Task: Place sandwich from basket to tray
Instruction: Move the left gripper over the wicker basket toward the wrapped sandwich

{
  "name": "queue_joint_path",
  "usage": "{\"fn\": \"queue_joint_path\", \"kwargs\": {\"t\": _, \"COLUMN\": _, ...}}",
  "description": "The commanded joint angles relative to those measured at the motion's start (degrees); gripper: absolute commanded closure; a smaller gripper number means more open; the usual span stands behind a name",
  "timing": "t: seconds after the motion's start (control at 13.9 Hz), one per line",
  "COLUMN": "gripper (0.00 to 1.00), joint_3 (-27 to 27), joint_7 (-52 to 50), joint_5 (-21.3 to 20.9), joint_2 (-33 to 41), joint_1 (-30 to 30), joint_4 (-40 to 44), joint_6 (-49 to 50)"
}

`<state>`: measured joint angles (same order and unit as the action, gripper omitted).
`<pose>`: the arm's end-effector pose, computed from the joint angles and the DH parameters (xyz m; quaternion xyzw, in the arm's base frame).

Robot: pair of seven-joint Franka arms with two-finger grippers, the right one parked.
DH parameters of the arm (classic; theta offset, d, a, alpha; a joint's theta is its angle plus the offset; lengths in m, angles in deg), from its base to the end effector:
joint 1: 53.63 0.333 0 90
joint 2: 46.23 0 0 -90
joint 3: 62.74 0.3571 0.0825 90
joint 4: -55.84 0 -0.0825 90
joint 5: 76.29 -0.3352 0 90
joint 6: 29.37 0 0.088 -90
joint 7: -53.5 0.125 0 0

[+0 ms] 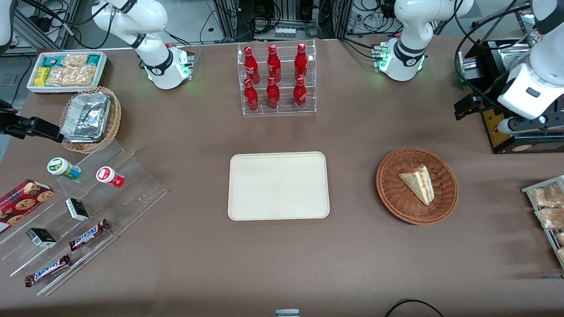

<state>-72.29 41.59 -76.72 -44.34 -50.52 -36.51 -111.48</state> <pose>0.4725 -0.0539 0.6358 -0.9961 -0.0481 0.0711 0.0180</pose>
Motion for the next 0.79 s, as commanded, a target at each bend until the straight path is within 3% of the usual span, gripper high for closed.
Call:
{"fn": "queue_joint_path", "kwargs": {"t": 0.0, "gripper": 0.0, "joint_3": 2.2, "joint_7": 1.3, "joint_5": -0.7, "joint_2": -0.1, "joint_1": -0.9, "joint_4": 0.9, "joint_6": 0.6}}
{"fn": "queue_joint_path", "kwargs": {"t": 0.29, "gripper": 0.0, "joint_3": 3.1, "joint_7": -0.5, "joint_5": -0.8, "joint_2": -1.1, "joint_1": -1.4, "joint_4": -3.0, "joint_6": -2.2}}
{"fn": "queue_joint_path", "kwargs": {"t": 0.72, "gripper": 0.0, "joint_3": 4.7, "joint_7": -9.8, "joint_5": -0.8, "joint_2": -0.6, "joint_1": -1.4, "joint_4": -19.9, "joint_6": -23.6}}
